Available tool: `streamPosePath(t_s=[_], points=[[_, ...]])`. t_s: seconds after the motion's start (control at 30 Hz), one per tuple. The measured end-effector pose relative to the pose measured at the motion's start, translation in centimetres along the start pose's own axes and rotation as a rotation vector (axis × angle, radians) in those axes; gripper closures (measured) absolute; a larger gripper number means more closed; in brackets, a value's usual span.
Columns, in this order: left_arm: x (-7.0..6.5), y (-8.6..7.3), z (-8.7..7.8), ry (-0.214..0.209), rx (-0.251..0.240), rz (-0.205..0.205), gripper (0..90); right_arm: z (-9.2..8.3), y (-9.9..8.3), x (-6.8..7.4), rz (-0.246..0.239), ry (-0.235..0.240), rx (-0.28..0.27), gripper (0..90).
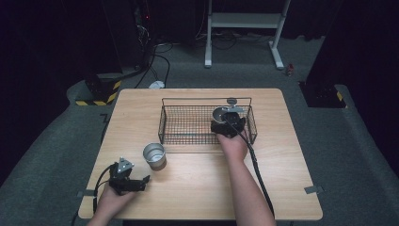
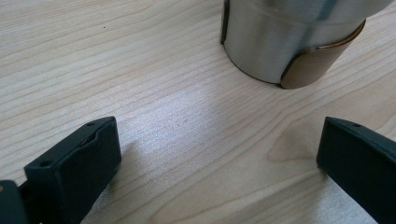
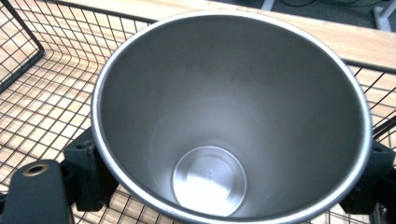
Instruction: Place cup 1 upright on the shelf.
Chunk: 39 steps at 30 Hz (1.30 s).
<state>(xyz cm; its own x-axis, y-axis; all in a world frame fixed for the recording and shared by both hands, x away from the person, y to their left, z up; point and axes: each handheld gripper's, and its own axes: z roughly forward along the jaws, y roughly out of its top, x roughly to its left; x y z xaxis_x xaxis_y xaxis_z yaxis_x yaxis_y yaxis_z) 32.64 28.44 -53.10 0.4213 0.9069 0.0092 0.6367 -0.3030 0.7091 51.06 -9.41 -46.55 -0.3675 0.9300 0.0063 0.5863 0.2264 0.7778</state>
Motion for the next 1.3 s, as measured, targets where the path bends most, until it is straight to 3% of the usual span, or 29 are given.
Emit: streamPosePath(t_s=[0.77, 1.3], points=[[0.0, 0.0, 0.0, 0.0, 0.0, 0.0, 0.1, -1.3, -0.2, 0.0, -0.006, -0.001, -0.01, 9.1], [-0.1, 0.0, 0.0, -0.003, -0.001, -0.007, 0.1, -3.0, -1.2, -0.6, 0.016, 0.009, -0.025, 9.0]])
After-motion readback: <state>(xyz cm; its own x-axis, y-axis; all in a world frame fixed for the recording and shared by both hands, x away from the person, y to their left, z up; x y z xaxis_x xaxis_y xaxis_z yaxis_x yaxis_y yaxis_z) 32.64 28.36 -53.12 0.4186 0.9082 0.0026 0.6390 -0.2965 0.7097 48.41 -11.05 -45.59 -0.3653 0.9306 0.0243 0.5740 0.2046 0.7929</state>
